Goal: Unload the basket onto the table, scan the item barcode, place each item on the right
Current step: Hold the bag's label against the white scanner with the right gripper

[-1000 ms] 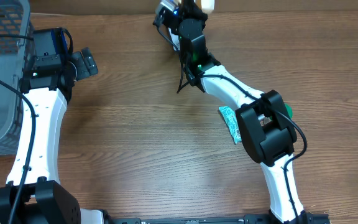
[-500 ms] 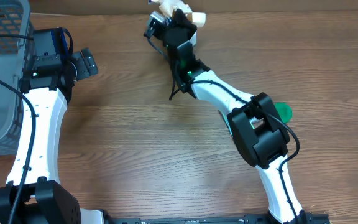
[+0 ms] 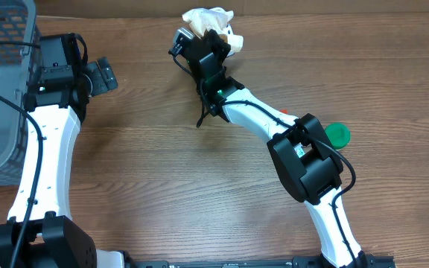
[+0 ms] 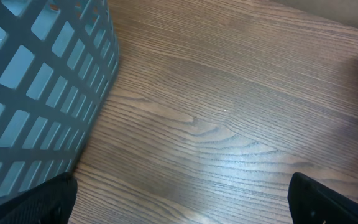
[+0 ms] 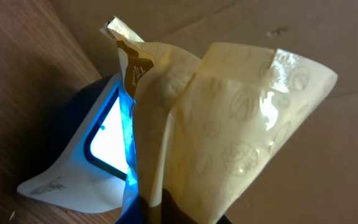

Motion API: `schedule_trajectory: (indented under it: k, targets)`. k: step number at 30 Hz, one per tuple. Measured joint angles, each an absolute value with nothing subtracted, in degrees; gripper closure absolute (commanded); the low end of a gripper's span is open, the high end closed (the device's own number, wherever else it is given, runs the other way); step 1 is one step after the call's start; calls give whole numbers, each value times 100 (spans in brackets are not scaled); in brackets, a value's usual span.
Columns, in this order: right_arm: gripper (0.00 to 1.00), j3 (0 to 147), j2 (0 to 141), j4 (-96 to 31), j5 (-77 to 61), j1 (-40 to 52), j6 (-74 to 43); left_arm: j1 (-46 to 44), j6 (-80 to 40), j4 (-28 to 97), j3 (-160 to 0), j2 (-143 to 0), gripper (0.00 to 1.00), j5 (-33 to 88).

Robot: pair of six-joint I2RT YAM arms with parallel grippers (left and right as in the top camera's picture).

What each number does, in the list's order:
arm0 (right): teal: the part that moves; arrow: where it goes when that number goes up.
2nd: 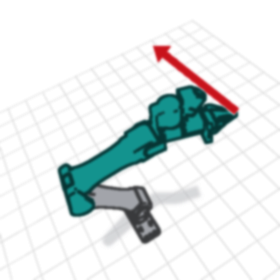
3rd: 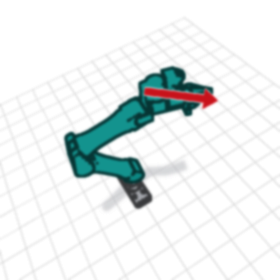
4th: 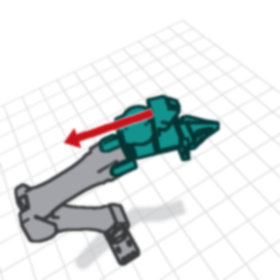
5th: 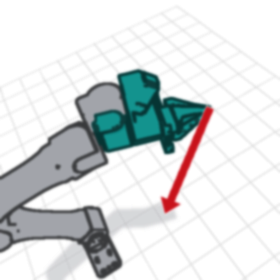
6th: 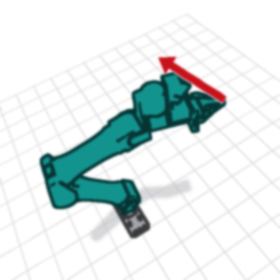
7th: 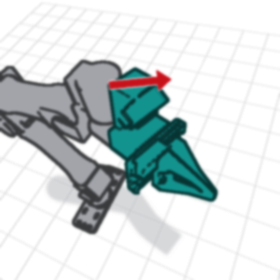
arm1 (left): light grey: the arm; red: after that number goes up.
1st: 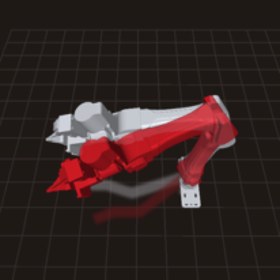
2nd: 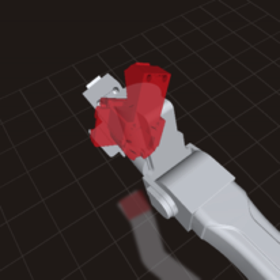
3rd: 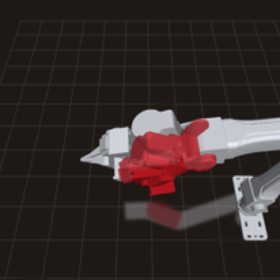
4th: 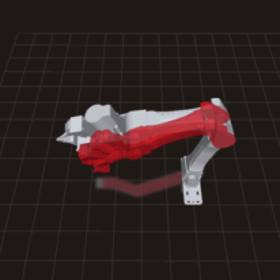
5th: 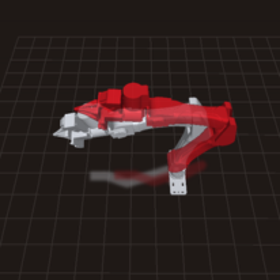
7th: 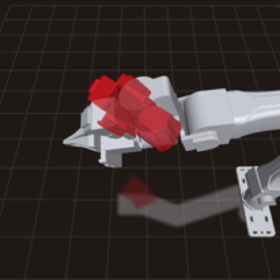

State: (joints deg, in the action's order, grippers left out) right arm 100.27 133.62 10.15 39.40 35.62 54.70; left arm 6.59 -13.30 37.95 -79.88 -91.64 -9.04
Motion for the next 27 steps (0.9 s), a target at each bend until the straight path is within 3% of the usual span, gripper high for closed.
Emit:
schedule_trajectory:
  k: [7,11,17,23,27]
  targets:
    - [97,10025,12910,978,4005,3529,5148,659,-1328,3795,-7988,-9164,0,-904]
    - [97,10020,11979,178,4060,3448,4584,659,-1328,3798,-7988,-9164,0,-902]
    - [97,10114,10289,-2471,3629,3159,2707,657,-1328,3798,-7988,-9164,0,-902]
    - [96,10119,9769,-5435,1433,2550,991,648,-1328,3806,-7988,-9164,0,-902]
    - [96,9769,9867,-6517,-172,2110,506,648,-1328,3806,-7988,-9164,0,-902]
